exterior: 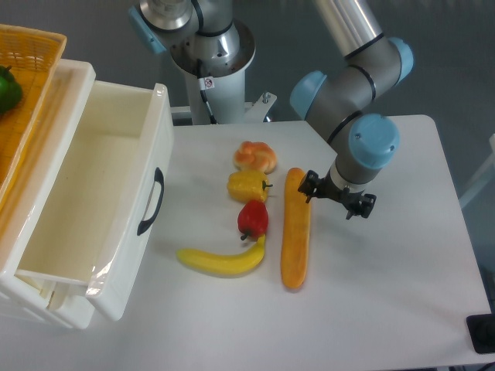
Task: Pick up the long bread
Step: 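Lower the gripper over the baguette's end and close on it, then lift the gripped baguette up off the table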
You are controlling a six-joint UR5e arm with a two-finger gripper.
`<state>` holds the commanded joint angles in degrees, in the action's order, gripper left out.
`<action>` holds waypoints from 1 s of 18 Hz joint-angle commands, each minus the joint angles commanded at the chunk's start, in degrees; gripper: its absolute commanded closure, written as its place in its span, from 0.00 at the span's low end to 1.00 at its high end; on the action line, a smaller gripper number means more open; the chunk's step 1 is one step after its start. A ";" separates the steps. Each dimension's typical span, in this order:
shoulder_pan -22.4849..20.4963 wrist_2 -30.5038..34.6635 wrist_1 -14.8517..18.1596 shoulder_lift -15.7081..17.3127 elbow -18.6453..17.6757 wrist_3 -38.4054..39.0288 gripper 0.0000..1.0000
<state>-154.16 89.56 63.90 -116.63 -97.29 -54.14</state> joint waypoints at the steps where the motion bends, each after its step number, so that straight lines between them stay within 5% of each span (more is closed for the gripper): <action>1: 0.70 0.00 0.09 -0.09 -0.17 0.09 0.00; 13: 3.87 0.35 0.00 -1.14 -3.61 3.87 0.05; 18: 3.43 0.61 0.09 -0.97 -1.07 3.61 0.84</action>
<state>-150.73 90.17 63.98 -117.60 -98.36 -50.54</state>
